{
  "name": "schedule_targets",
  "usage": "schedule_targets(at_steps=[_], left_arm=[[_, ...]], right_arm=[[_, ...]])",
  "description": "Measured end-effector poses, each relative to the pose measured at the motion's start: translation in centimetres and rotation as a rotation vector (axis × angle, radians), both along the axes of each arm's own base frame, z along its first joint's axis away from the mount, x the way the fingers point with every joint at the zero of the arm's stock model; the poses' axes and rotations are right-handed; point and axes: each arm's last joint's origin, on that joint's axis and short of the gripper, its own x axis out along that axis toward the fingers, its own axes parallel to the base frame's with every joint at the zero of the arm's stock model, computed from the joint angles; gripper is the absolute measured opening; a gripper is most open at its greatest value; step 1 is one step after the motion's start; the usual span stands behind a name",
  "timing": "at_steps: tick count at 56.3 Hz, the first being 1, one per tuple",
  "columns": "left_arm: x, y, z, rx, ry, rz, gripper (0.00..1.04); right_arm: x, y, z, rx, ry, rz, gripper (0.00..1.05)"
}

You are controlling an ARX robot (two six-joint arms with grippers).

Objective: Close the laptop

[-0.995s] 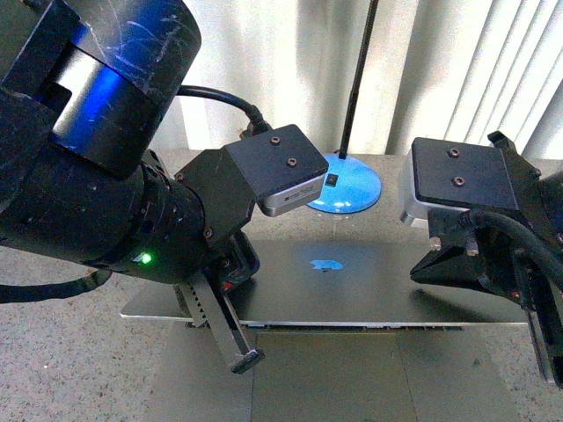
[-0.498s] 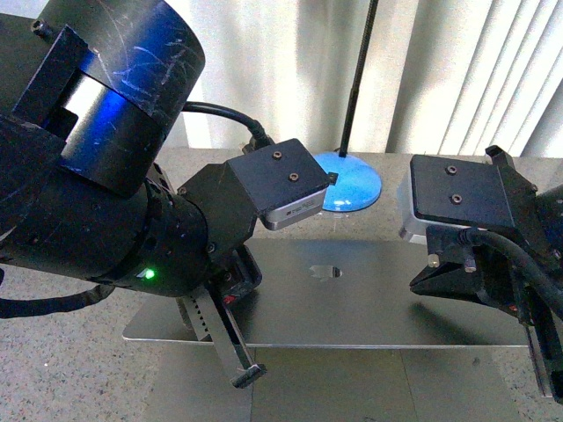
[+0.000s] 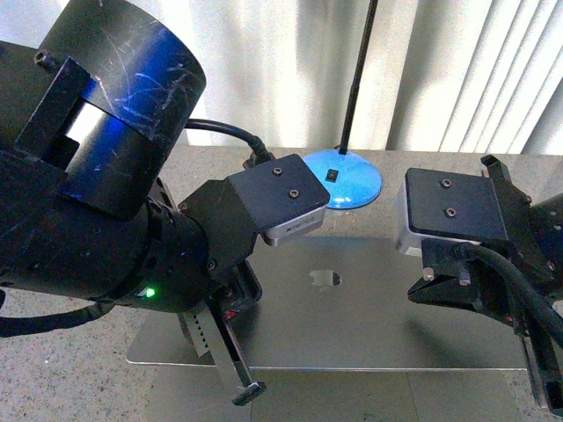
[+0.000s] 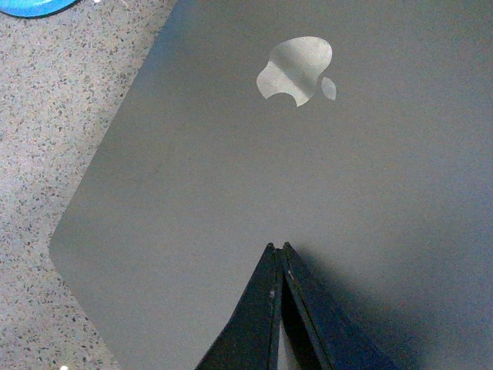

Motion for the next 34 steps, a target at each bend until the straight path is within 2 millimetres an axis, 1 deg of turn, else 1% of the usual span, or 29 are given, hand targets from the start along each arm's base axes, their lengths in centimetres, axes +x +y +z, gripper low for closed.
schedule_targets(at_steps=[9, 16, 34], left_arm=[[-0.2, 0.0, -0.5, -0.008, 0.008, 0.002, 0.04], [-0.5, 0.1, -1.3, -0.016, 0.026, 0.003, 0.04], [-1.2, 0.5, -3.3, -0.022, 0.066, 0.014, 0.04]], right_arm=[[-0.1, 0.1, -0.5, -0.002, 0.007, 0.002, 0.03], [-0.4, 0.1, -1.7, -0.010, 0.029, 0.002, 0.03], [-0.9, 0.1, -3.5, -0.012, 0.069, -0.011, 0.03]])
